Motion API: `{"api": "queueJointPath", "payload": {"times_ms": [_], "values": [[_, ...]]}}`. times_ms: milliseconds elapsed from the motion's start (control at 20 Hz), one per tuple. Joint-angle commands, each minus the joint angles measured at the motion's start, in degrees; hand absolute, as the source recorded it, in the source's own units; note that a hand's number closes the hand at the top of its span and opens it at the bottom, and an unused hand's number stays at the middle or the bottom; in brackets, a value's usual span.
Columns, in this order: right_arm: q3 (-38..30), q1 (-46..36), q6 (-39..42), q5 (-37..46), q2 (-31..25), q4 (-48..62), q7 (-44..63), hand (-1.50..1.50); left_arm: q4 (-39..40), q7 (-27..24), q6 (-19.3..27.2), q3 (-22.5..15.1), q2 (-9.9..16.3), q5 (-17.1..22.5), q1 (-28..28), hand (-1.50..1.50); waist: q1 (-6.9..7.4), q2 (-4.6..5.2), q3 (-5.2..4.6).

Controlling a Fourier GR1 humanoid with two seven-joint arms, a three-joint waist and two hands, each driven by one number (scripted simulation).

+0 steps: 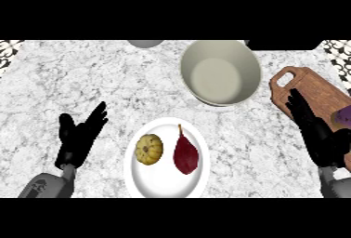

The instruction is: Pick the squash from the plate and place it in the bowl

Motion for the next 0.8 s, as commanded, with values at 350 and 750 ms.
{"api": "queueJointPath", "payload": {"times_ms": [350,750], "values": [[22.2,-12.9,-12.5,36.6,-1.3,-3.5,8.8,1.5,-4.7,-6.3,2.3,0.1,-2.4,-3.5,-6.1,0.0,3.28,-4.46,-1.39],[38.8,-12.1,-34.5,60.5,28.7,-1.0,13.3,-1.5,-6.5,-11.8,6.3,-0.4,-5.3,-6.4,-1.7,0.0,1.01,-2.43,-0.38]]}}
